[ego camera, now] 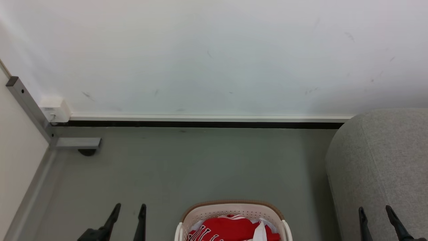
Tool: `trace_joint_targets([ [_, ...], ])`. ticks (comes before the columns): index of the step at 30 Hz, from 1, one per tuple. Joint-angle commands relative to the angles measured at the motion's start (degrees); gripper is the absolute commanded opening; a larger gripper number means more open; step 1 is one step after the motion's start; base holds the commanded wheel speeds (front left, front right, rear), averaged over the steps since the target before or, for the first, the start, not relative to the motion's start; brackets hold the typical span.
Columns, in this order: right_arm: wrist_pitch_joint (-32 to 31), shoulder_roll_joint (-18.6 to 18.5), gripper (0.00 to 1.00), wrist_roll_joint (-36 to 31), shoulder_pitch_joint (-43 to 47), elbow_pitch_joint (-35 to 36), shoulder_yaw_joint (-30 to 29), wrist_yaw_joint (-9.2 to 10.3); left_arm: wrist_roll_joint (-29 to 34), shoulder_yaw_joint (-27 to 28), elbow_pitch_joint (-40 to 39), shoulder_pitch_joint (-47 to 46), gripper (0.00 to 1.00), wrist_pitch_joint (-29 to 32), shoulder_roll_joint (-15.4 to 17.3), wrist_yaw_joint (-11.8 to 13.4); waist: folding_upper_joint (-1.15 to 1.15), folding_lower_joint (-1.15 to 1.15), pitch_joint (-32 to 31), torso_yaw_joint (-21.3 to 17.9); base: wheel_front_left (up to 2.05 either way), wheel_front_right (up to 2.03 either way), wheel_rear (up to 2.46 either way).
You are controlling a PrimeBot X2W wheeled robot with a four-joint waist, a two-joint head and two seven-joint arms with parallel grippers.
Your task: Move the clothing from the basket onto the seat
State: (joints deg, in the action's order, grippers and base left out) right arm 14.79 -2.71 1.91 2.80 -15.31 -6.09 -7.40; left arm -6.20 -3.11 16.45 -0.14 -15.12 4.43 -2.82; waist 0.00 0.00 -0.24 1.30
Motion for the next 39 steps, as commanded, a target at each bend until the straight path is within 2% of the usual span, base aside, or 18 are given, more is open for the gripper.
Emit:
trace_joint_targets([
  [1,0.4,-0.1,1.00,0.4,-0.4,0.1,0.0,-0.18,0.7,0.2,0.1,0.1,1.00,-0.1,0.0,-0.1,0.00,0.00,0.2,-0.2,0.00,0.00,0.00],
  [11,0.3,-0.1,1.00,3.3,-4.6,2.4,1.8,-0.17,0.0,0.1,1.0,-4.7,1.00,0.0,0.1,-2.1,0.00,0.00,5.8,-3.2,0.00,0.00,0.00],
  [18,0.3,-0.1,1.00,4.2,-8.9,4.7,3.6,-0.17,-0.1,-3.8,5.2,-12.9,1.00,0.0,0.2,-3.7,0.00,0.00,12.2,-5.3,0.00,0.00,0.00],
  [27,0.3,-0.1,1.00,4.0,-15.5,7.5,6.3,-0.17,-0.9,-14.0,11.6,-25.0,1.00,3.9,0.4,-4.6,0.00,0.00,22.5,-7.8,0.00,0.00,0.00],
  [32,0.3,-0.1,1.00,4.1,-19.0,8.9,7.6,-0.17,-3.9,-23.4,15.1,-30.0,1.00,7.0,2.3,-4.6,0.00,0.00,27.5,-8.9,0.00,0.00,0.00],
  [39,0.3,-0.1,1.00,4.8,-23.1,11.8,8.6,-0.17,-7.3,-31.8,19.9,-36.1,1.00,10.5,3.8,-4.6,0.00,0.00,34.6,-10.0,0.00,0.00,0.00],
])
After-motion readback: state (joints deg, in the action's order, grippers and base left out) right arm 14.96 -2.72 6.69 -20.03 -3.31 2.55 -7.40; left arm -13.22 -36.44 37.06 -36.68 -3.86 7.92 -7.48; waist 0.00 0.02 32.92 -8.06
